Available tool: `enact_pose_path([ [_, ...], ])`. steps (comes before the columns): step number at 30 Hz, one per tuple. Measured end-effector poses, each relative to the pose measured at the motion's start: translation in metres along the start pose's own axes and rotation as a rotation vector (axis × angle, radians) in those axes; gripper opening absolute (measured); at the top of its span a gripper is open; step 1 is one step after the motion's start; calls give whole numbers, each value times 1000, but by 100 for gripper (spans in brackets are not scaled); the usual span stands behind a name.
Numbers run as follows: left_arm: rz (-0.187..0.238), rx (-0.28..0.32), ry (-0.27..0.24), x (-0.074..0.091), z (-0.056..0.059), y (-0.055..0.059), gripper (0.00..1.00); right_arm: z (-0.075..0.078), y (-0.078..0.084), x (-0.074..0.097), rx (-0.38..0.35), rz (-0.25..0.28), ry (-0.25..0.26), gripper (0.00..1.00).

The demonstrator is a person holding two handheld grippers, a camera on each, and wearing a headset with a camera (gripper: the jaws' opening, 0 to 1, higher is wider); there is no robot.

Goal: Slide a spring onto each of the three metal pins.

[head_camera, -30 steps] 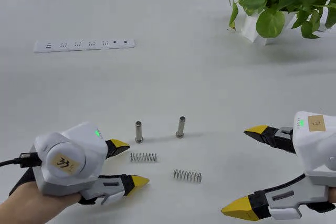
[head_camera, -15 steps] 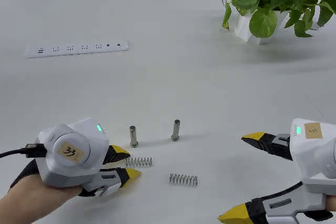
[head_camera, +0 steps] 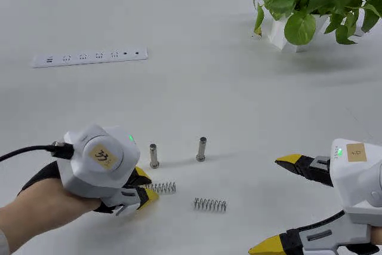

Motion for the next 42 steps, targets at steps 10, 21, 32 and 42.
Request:
enact_pose_path([
  [10, -81, -59, 21, 0, 2, -6, 8, -1, 1, 2, -9, 8, 8, 98],
  [21, -67, -11, -14, 2, 7, -2, 7, -5, 0, 1, -12, 21, 1, 97],
  [32, 47, 65, -91, 6, 15, 8, 6, -11, -6, -2, -14, 41, -11, 96],
  [42, 120, 90, -97, 18, 28, 8, 7, -13, -17, -1, 14, 39, -21, 94],
])
Point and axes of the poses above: the centre of the closed fingertips' face, and the gripper's own axes: x roughly backward along the fingers, z roughly to its right, y roughly out of its underside, the point moved 7 cm from there along x, roughly backward along the fingers, and after that the axes turned 4 degrees about -x, right-handed, at the moved point
